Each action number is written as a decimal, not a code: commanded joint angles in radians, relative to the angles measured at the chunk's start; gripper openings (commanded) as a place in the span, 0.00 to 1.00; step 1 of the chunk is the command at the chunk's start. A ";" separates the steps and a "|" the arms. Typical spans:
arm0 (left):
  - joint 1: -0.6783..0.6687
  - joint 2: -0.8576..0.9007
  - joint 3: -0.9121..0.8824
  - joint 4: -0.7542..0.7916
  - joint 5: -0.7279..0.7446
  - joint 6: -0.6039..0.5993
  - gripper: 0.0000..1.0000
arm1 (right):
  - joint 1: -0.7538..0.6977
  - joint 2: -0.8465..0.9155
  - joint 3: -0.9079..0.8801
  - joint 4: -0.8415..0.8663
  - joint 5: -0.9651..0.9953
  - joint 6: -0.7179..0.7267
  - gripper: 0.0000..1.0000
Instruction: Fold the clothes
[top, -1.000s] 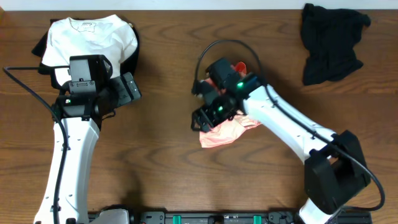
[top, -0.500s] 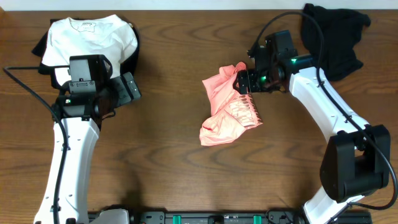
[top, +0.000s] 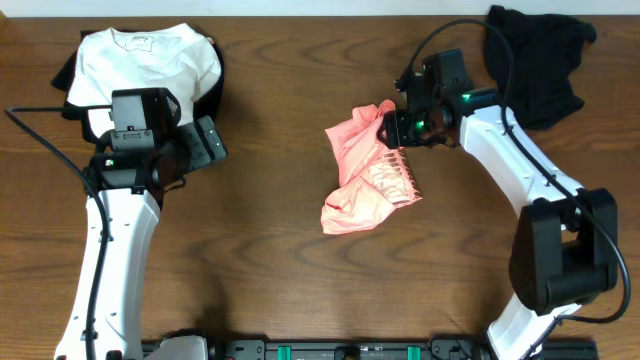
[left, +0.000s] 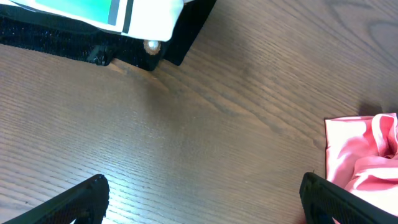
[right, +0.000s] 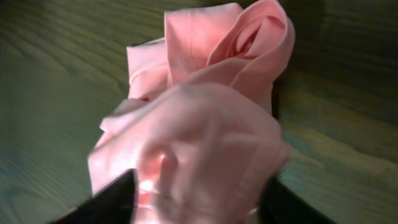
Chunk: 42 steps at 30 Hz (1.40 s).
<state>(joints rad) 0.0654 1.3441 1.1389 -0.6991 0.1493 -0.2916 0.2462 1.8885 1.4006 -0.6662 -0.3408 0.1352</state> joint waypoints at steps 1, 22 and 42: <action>0.005 0.003 -0.005 0.002 -0.012 0.010 0.98 | -0.004 0.006 0.012 0.031 -0.012 0.015 0.23; 0.005 0.002 -0.005 0.034 -0.012 0.032 0.98 | 0.290 0.024 0.012 0.486 0.058 0.103 0.88; 0.005 0.003 -0.005 0.034 -0.012 0.035 0.98 | 0.040 0.069 0.019 0.276 0.071 0.138 0.99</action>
<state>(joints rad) 0.0654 1.3445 1.1389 -0.6685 0.1497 -0.2722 0.2935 1.9244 1.4044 -0.3950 -0.2874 0.2707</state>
